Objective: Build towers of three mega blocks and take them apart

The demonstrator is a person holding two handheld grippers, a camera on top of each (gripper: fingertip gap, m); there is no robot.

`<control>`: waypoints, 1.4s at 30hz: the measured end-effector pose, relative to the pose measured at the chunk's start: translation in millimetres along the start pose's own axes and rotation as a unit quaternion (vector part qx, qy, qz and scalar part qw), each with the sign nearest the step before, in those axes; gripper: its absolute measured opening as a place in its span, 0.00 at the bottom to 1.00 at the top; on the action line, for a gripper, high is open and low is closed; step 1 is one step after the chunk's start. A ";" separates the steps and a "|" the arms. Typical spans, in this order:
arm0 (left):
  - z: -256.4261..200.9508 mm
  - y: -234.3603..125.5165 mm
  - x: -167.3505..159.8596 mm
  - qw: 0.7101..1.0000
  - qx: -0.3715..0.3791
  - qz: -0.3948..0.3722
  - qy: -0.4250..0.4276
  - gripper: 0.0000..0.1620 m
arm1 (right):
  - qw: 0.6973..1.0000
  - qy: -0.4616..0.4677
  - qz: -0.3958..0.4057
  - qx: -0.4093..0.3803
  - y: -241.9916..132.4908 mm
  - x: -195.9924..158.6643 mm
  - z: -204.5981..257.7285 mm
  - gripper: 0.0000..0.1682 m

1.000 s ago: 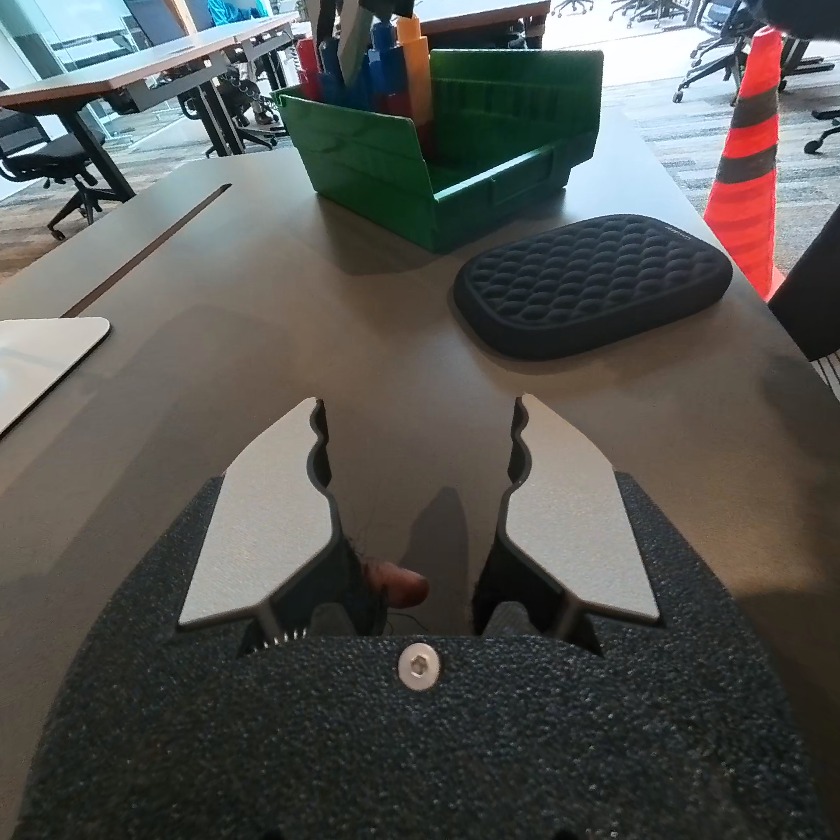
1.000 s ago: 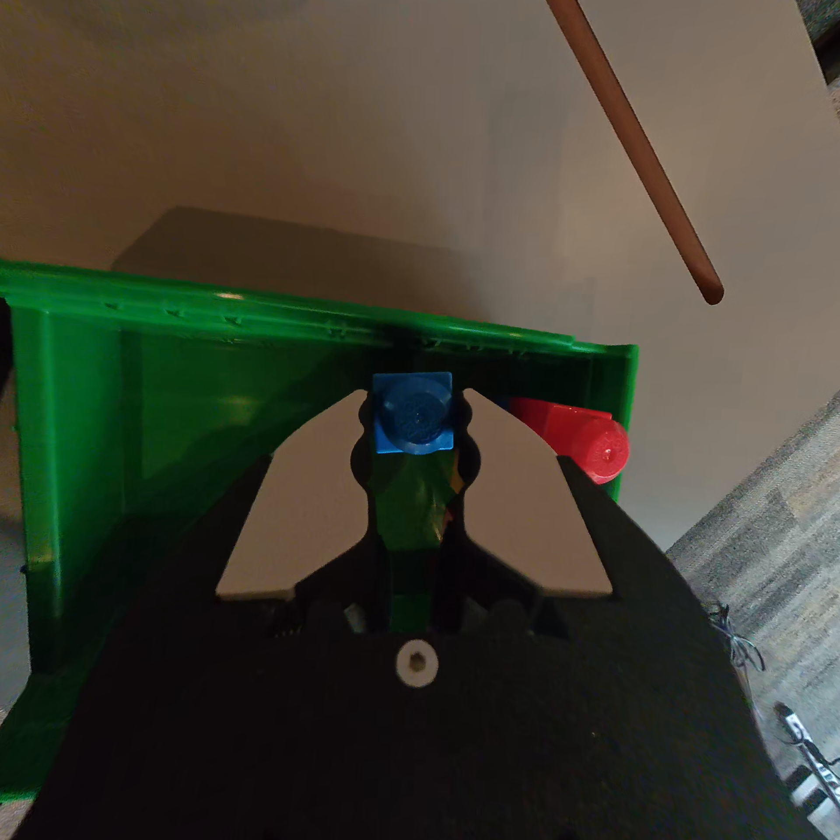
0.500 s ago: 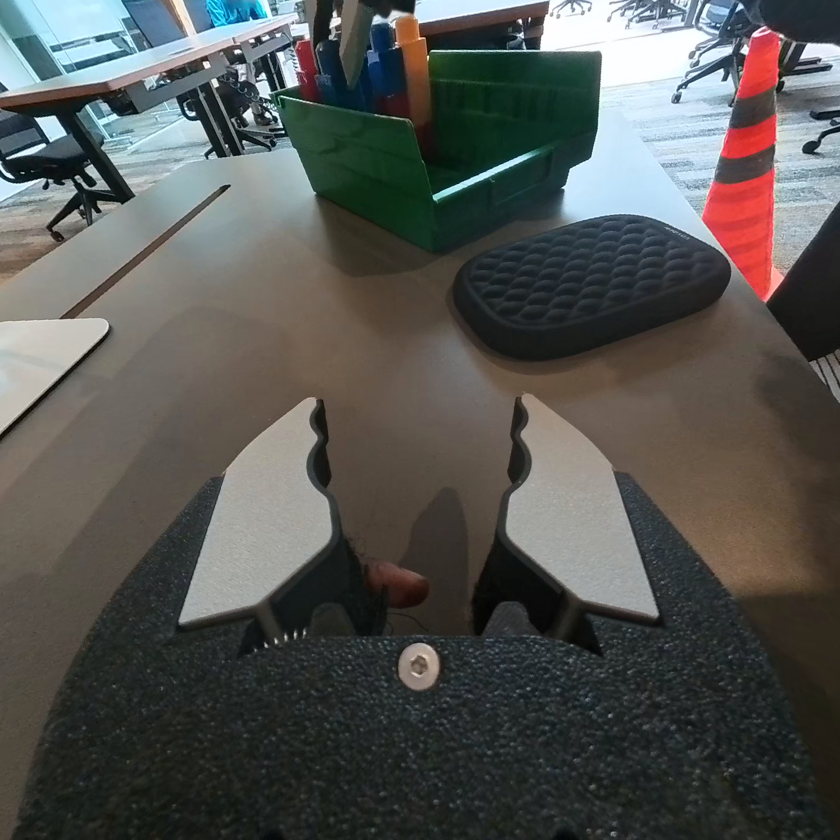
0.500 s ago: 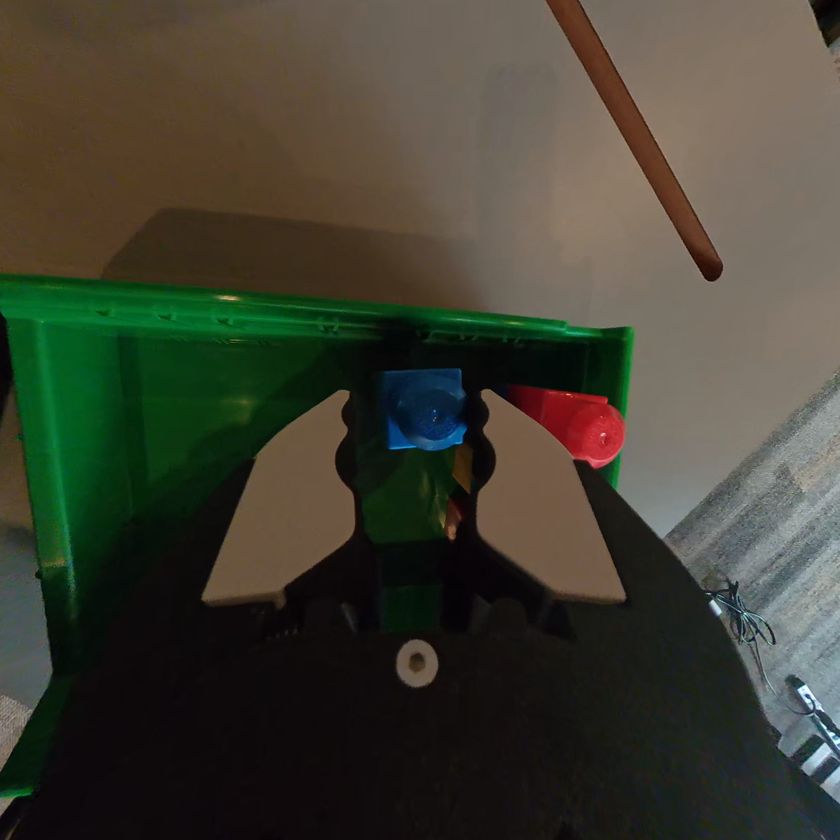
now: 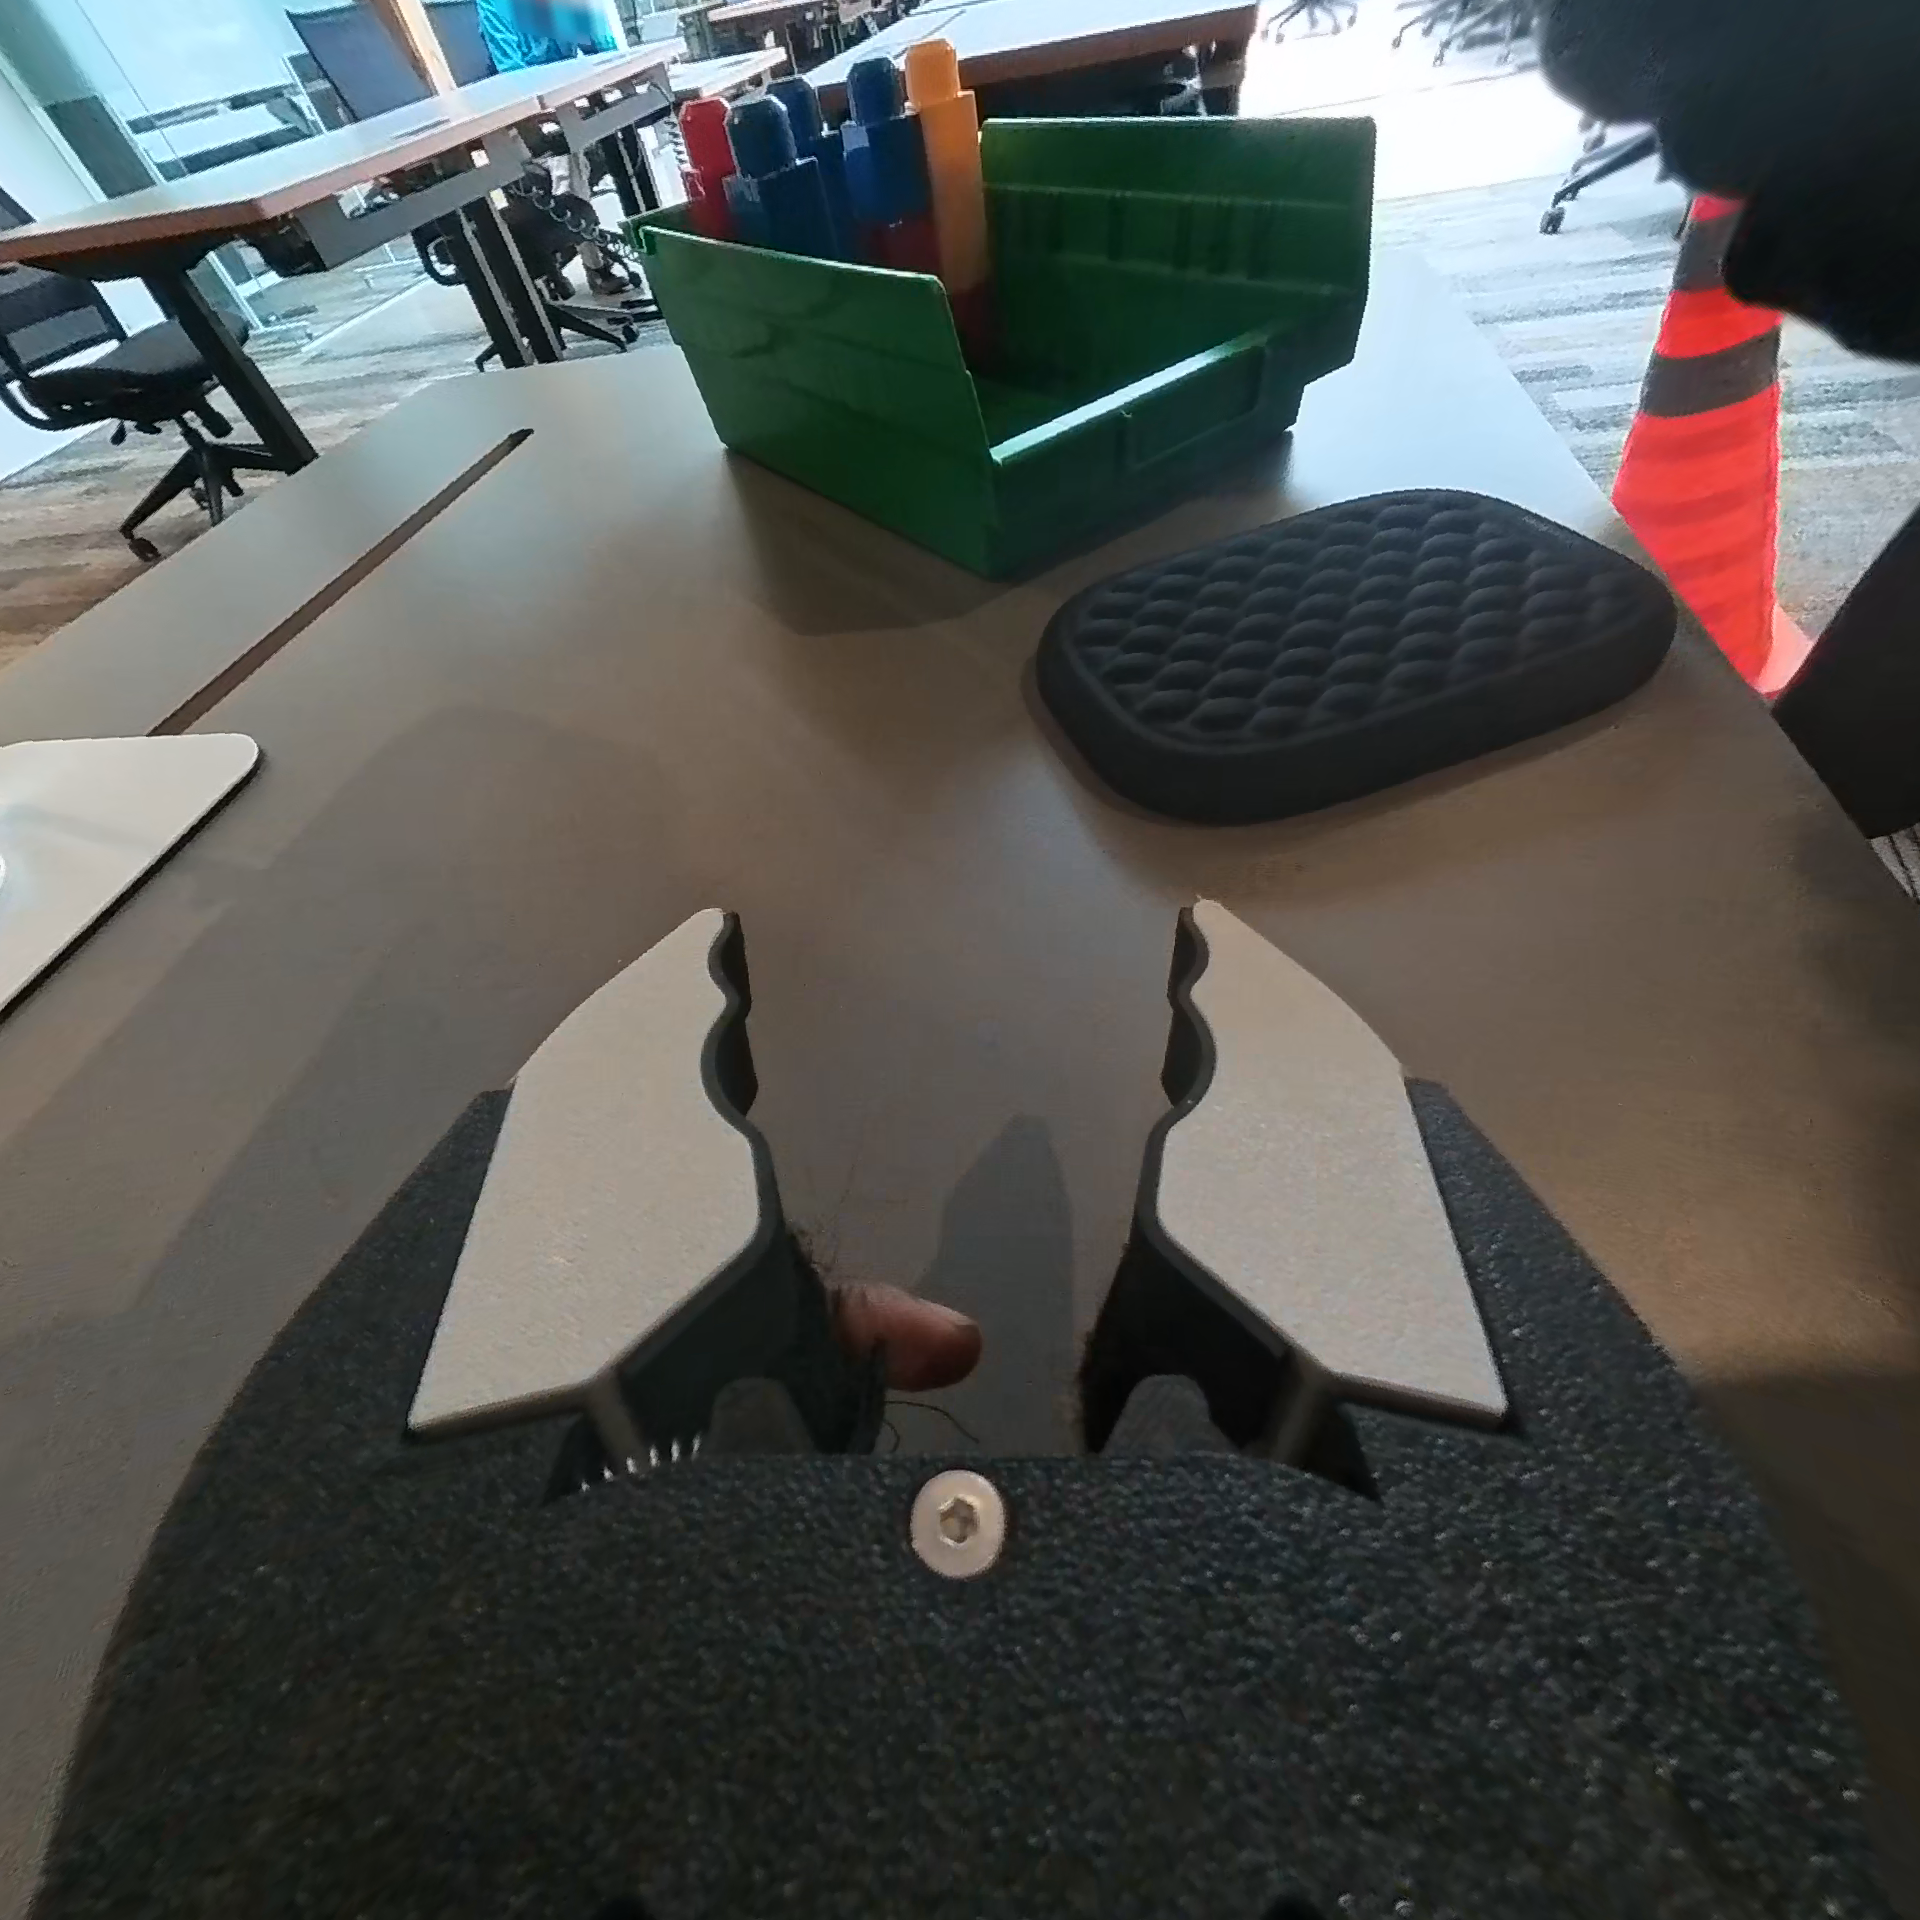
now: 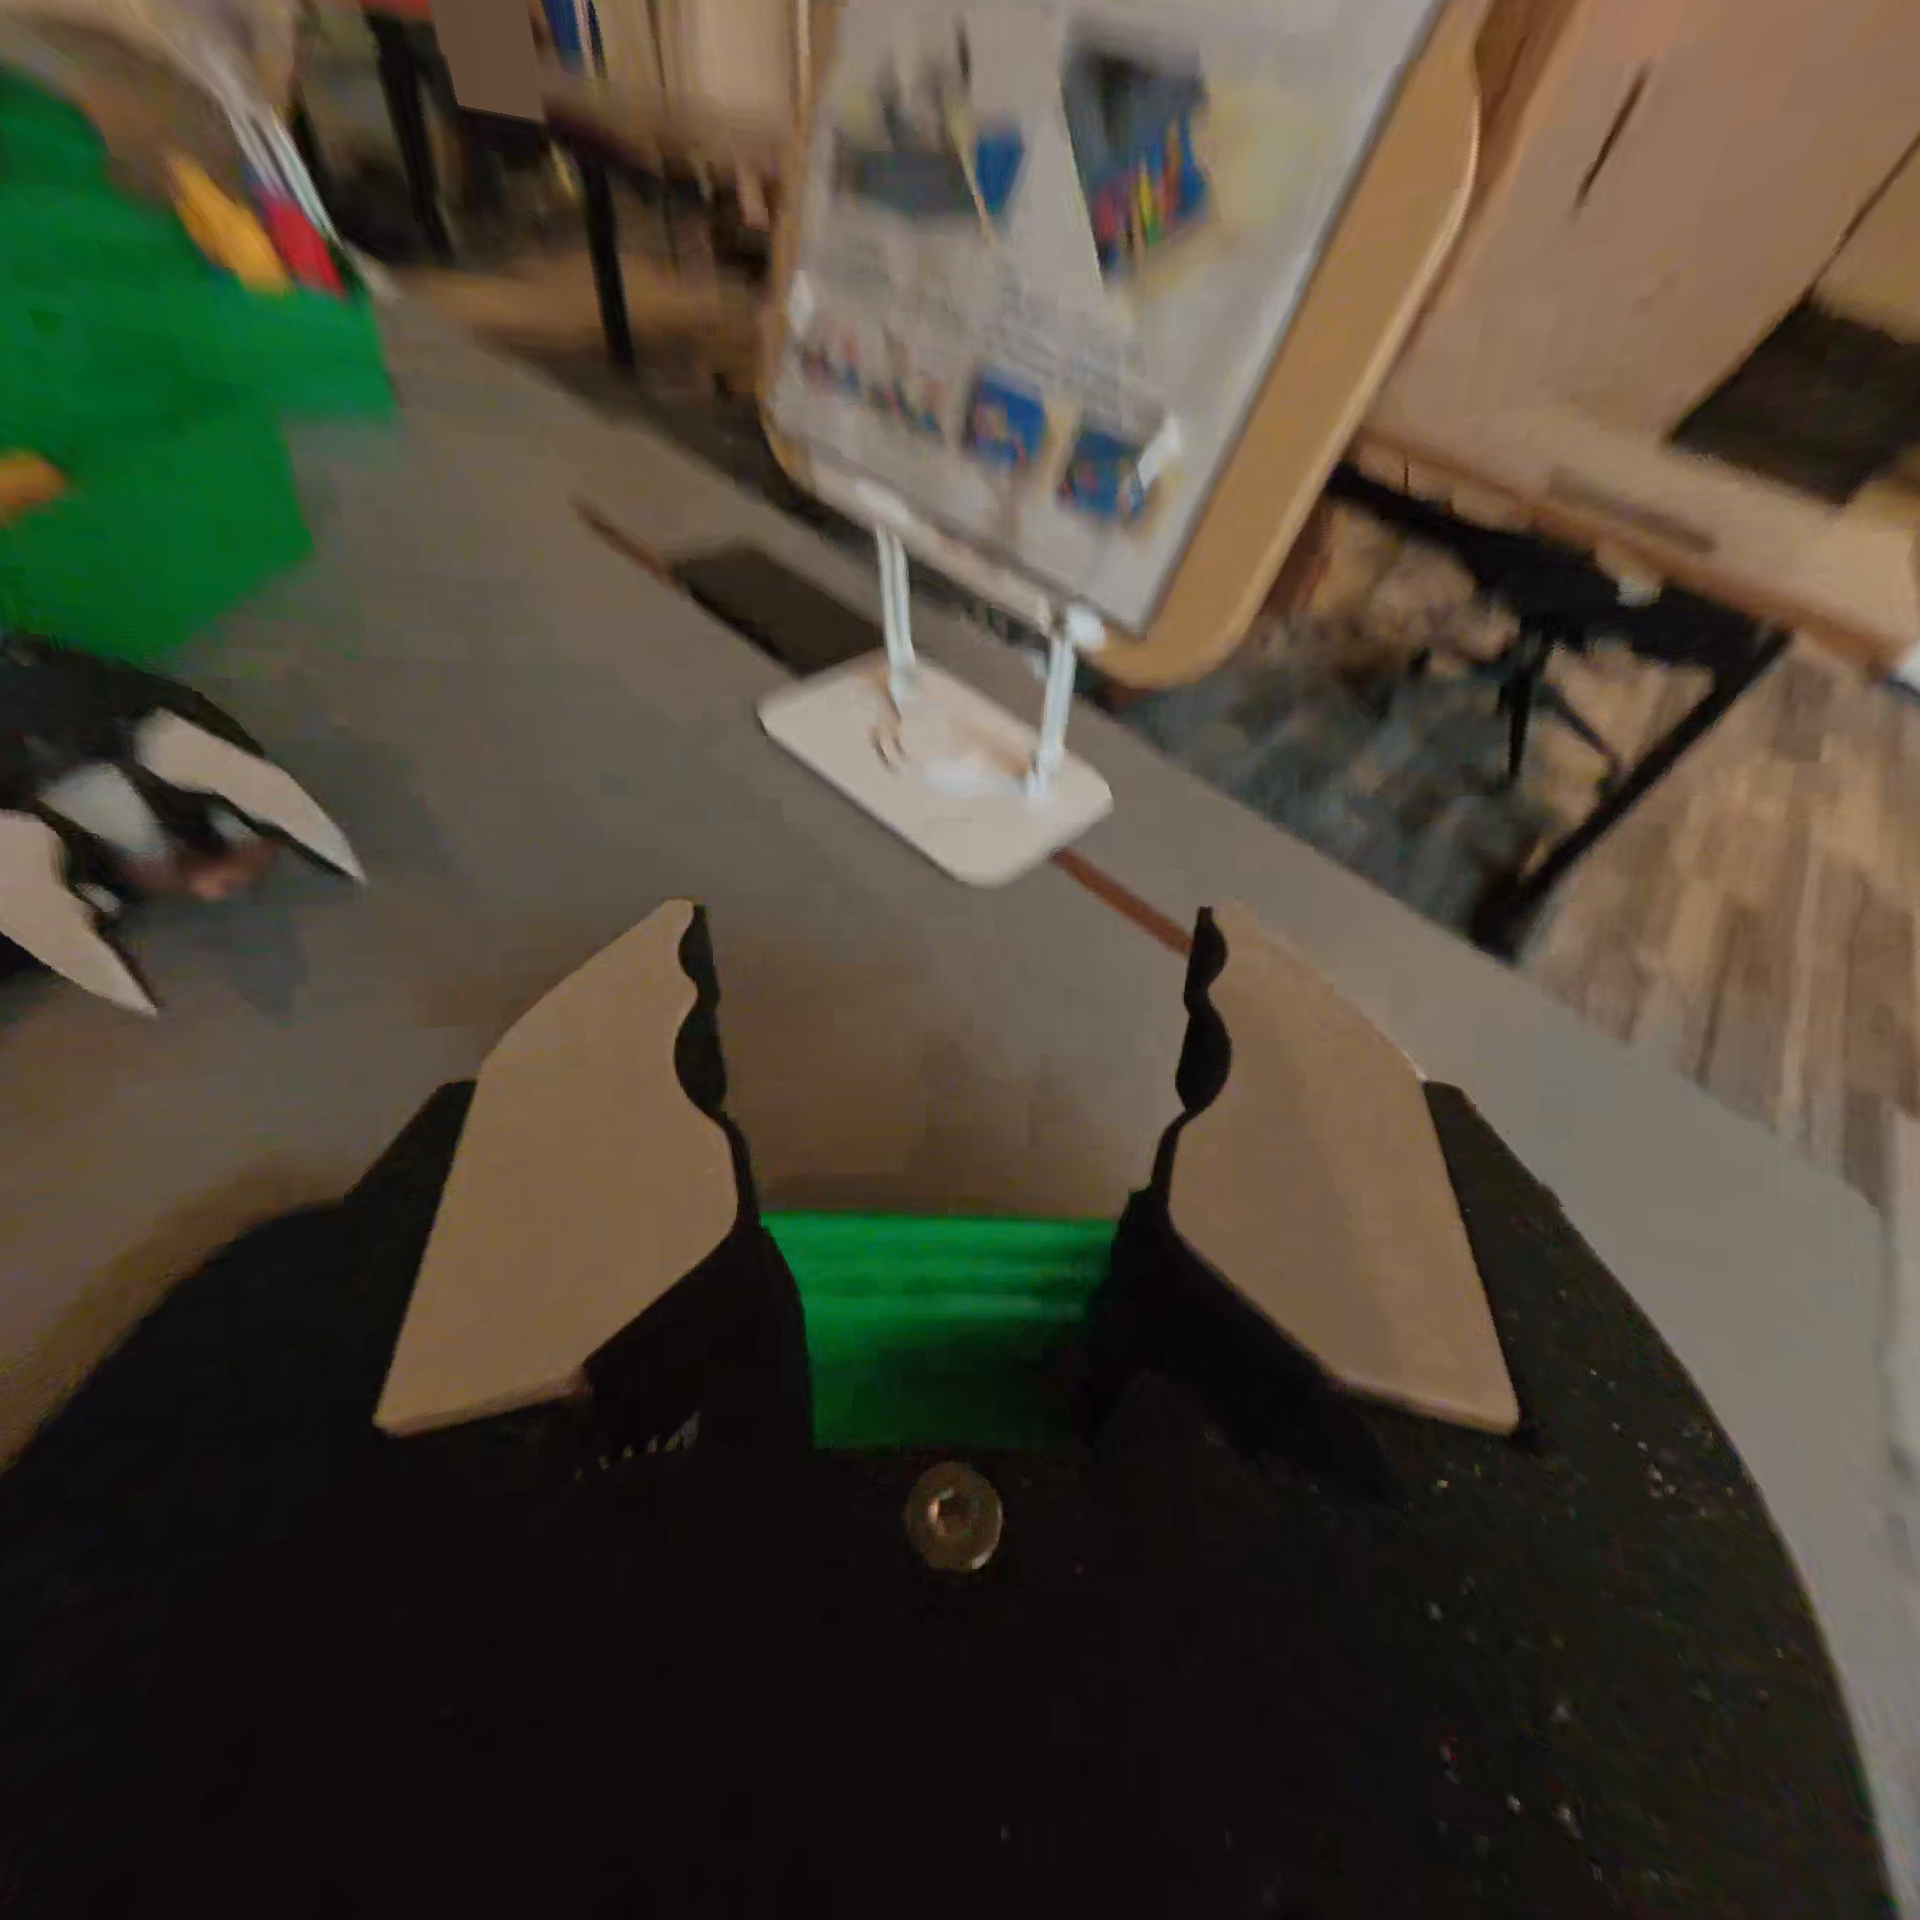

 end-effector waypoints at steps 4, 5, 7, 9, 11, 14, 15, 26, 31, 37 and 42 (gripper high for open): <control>0.5 -0.7 0.8 1.000 0.001 -0.004 -0.002 0.48 | 0.990 0.065 -0.120 0.034 -21.4 21.2 48.5 0.57; 0.9 -1.0 1.0 1.000 0.002 -0.006 -0.004 0.48 | 0.986 0.075 -0.138 0.045 -24.4 22.3 61.2 0.59; 1.6 -1.6 1.4 1.000 0.003 -0.009 -0.006 0.48 | 0.981 0.088 -0.162 0.059 -27.2 20.8 84.4 0.62; 1.9 -1.9 1.7 1.000 0.004 -0.011 -0.007 0.48 | 0.978 0.088 -0.179 0.060 -26.5 16.2 105.5 0.62; 2.0 -2.2 1.9 1.000 0.005 -0.012 -0.007 0.48 | 0.976 0.090 -0.191 0.051 -22.0 10.1 123.3 0.63; 1.7 -2.3 2.3 1.000 0.006 -0.014 -0.006 0.48 | 0.977 0.105 -0.179 0.045 -6.3 -8.7 149.4 0.64; 1.5 -2.4 2.5 1.000 0.006 -0.014 -0.005 0.48 | 0.979 0.113 -0.161 0.051 0.0 -19.5 160.1 0.64; 6.8 -9.1 7.7 0.999 0.032 -0.035 -0.005 0.46 | 0.980 0.159 -0.101 0.061 14.3 -84.4 206.6 0.46; 6.5 -30.3 36.2 0.995 0.067 -0.065 0.020 0.46 | 0.979 0.169 -0.092 0.069 15.0 -90.6 208.3 0.42; -18.2 -110.1 76.8 0.990 0.113 0.009 0.079 0.44 | 0.980 0.159 -0.081 0.087 16.7 -92.6 214.2 0.43; -34.6 -211.8 75.7 0.965 0.148 0.192 0.103 0.37 | 0.978 0.162 -0.081 0.100 15.8 -92.3 216.1 0.42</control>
Point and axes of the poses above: each gripper's, where its closed fingertips meet, y out along the fingers, x out of its top, z = x × y across the jaws, the point moved 2 cm from there along -y, back along the fingers, and after that the axes turned 13 degrees about -x, right-handed, at the moved point
